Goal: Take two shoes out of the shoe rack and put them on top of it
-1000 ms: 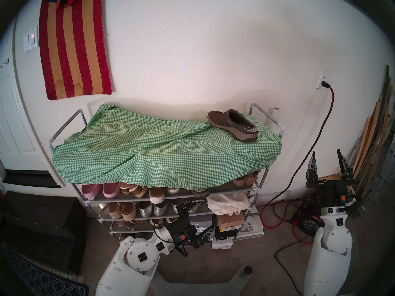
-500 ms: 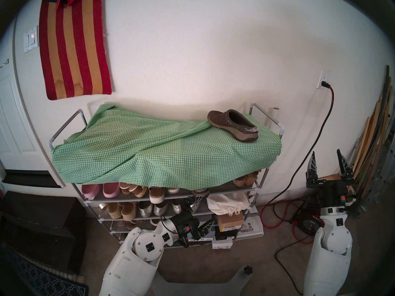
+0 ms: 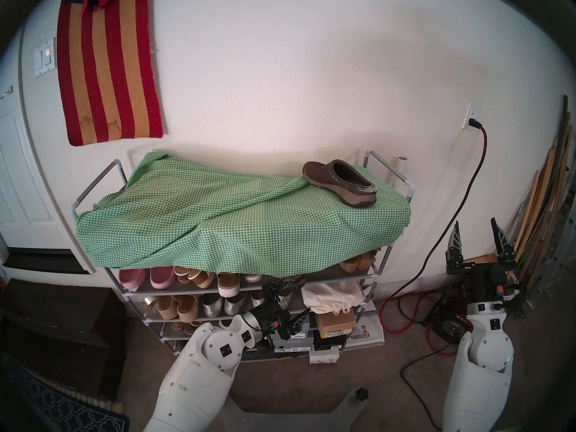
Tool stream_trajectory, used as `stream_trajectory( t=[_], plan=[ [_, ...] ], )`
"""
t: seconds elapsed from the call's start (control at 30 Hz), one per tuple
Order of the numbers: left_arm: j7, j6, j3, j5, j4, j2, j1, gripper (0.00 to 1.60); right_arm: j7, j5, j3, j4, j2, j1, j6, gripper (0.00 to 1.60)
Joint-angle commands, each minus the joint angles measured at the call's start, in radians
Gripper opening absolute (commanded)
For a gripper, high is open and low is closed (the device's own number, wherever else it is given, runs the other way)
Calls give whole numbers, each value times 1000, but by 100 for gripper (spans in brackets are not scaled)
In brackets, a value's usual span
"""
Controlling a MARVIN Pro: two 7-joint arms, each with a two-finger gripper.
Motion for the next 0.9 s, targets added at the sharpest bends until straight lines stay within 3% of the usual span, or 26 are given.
stream_trajectory(
  t=[0.0, 0.87],
  plan=[
    [37, -2, 0, 9, 30, -32, -58, 160, 1, -3, 1, -3, 2, 0, 1, 160],
    [179, 18, -9, 134, 324, -55, -227, 160, 3, -3, 2, -3, 0, 1, 1, 160]
  ],
)
